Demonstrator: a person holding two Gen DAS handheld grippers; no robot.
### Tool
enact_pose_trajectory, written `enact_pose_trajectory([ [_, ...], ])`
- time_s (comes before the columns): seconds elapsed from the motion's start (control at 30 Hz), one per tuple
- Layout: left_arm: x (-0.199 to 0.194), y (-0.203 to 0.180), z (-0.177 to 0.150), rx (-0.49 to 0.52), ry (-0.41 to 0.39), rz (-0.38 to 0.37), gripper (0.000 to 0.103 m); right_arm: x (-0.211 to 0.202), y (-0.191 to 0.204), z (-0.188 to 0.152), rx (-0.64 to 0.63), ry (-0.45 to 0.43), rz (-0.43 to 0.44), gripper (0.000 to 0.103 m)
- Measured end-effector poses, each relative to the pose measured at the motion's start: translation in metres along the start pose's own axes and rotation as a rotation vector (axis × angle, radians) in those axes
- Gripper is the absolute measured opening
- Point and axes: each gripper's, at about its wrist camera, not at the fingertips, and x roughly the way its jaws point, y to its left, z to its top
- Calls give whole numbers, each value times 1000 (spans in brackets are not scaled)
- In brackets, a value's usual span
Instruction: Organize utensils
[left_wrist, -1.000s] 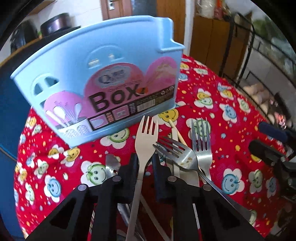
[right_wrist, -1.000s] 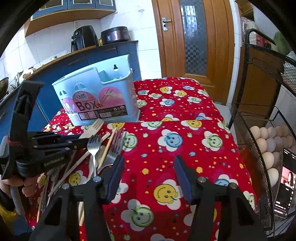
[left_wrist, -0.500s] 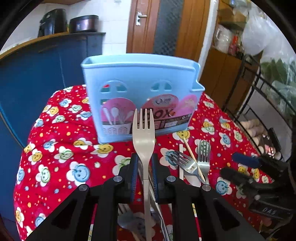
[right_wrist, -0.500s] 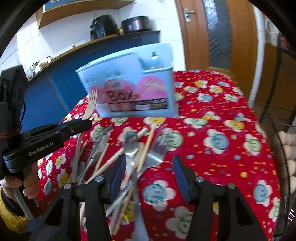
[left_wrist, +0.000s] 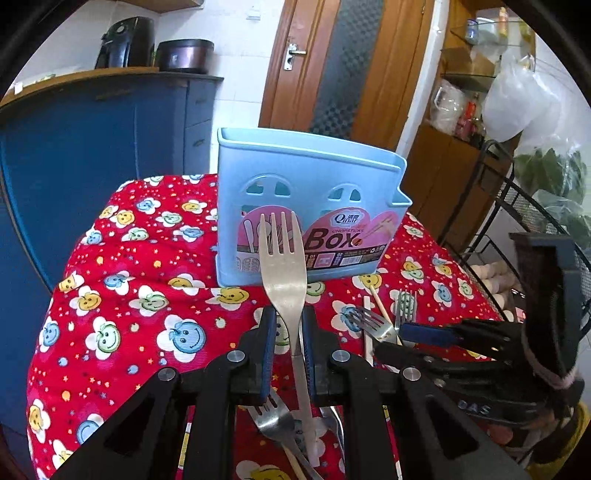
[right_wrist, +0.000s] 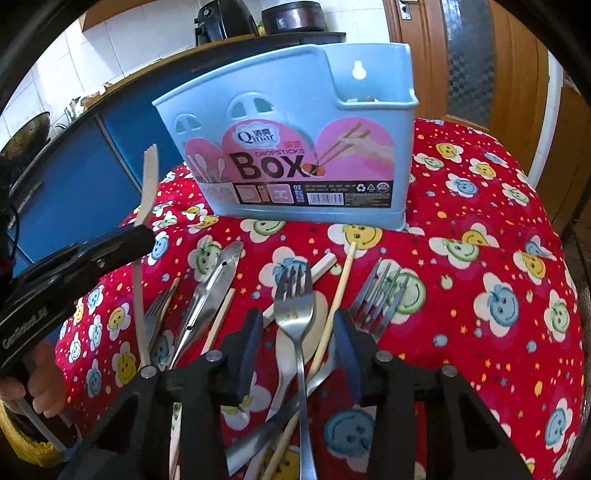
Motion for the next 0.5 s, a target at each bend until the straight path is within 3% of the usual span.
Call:
enact_pose_trajectory([
  [0.23,-2,1,-1,-5,-13,-12,14,3,-3,9,-5,-2,15,36],
  [0.33,-2,1,-2,-8,-14,-14,14,5,-2,13,-15,-1,11,24],
  [0.43,-3,0,-1,-9,-15,-16,14,7,-4,16,-10,8,33,22],
  [0.47,-4,0,-1,-8,-16,-17,14,6,-5,16,-9,4,37,12],
  [0.5,-4,0,-1,-9,-17,-18,14,4,-5,18,-4,-1,48,11],
])
